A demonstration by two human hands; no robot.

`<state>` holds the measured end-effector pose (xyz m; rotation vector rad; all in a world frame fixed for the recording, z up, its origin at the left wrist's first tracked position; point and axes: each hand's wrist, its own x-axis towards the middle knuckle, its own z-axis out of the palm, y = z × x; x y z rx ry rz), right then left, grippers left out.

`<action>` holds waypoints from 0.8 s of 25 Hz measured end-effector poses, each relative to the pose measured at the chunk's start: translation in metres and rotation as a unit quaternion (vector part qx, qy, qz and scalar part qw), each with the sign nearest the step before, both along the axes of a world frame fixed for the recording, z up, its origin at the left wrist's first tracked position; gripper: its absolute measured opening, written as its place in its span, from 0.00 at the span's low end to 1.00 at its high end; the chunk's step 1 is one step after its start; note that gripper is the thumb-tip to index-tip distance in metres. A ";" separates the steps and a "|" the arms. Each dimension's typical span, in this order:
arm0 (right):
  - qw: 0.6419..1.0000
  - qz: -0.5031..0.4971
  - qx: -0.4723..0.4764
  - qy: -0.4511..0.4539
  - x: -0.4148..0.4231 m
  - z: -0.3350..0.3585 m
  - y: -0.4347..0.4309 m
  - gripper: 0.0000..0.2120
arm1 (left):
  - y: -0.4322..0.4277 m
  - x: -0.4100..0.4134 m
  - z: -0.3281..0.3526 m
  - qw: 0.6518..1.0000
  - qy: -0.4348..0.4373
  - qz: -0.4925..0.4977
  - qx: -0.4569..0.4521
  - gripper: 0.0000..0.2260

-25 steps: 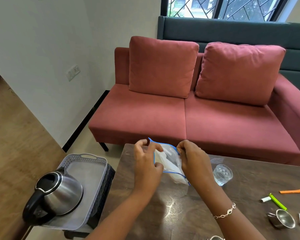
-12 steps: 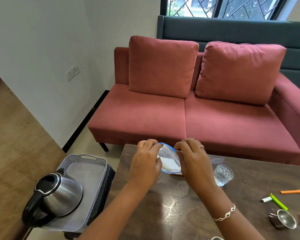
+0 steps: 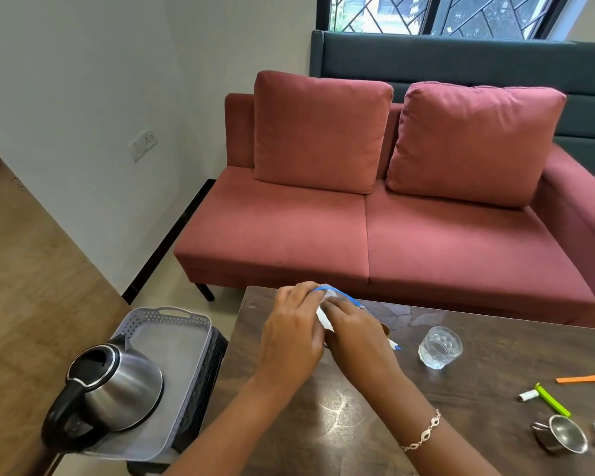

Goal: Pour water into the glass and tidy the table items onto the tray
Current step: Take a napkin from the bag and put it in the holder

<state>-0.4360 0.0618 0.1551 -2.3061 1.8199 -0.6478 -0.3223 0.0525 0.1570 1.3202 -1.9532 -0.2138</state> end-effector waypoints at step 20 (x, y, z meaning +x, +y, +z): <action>0.991 0.023 -0.041 0.129 0.004 0.014 -0.012 0.15 | 0.002 0.030 0.008 0.993 0.001 -0.064 0.101 0.24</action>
